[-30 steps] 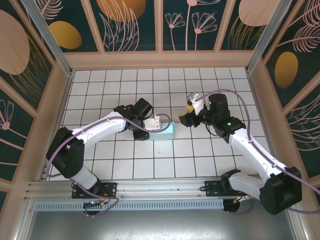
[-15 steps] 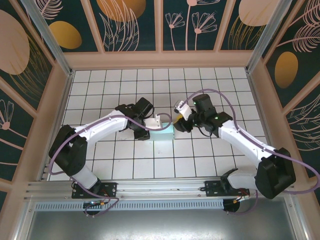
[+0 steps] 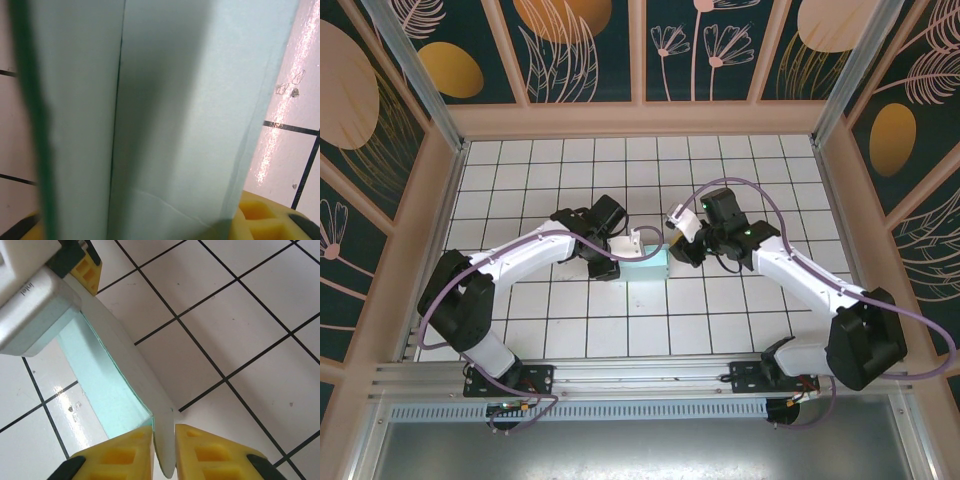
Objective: Fold the paper box
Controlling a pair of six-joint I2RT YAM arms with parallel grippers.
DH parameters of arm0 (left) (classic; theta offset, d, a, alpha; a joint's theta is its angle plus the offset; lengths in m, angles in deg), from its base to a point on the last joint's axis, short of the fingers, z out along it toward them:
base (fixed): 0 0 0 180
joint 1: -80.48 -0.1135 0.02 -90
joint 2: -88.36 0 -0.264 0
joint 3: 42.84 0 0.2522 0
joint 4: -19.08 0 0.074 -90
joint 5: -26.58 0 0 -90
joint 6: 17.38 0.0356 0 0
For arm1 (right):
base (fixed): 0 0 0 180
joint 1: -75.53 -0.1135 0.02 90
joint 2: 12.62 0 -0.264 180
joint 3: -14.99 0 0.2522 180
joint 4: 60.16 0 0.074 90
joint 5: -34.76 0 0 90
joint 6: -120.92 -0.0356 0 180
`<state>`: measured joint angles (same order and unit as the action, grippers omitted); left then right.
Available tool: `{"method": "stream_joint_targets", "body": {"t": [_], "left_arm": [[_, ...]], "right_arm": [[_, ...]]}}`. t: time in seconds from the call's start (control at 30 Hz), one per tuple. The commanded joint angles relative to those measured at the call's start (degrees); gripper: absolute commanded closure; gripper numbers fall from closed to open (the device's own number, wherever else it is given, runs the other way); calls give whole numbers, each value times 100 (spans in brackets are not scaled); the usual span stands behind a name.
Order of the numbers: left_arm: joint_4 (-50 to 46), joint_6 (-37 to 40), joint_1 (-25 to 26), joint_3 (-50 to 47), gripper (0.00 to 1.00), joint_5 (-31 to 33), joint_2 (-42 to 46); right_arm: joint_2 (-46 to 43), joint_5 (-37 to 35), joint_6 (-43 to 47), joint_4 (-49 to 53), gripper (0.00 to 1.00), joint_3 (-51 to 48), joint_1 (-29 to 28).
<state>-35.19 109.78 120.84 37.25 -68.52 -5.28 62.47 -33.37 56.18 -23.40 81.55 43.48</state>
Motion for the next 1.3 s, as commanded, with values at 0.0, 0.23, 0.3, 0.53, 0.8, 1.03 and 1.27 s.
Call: {"method": "stream_joint_targets", "body": {"t": [0.0, 0.23, 0.3, 0.53, 0.8, 1.03, 1.27], "left_arm": [[-88, -103, -15, -120, 77, -123, -265], [-68, -230, -16, -46, 76, -96, -300], [-61, -371, -11, 22, 76, -80, -339], [119, -1351, -13, 390, 70, 165, -591], [115, -1697, -11, 590, 72, 285, -866], [53, -1739, -11, 748, 72, 373, -953], [41, -1704, -12, 792, 71, 477, -996]], "right_arm": [[41, -86, 113, 98, 82, 110, -53], [50, 34, -6, 14, 100, 108, -71], [41, 21, -147, -61, 100, 108, -107], [-79, -543, -1390, -584, 100, -30, -217], [-242, -1168, -3405, -1611, 100, -531, -338], [-588, -1697, -4786, -1826, 100, -894, -482], [-607, -1993, -5056, -1734, 100, -923, -655]]}}
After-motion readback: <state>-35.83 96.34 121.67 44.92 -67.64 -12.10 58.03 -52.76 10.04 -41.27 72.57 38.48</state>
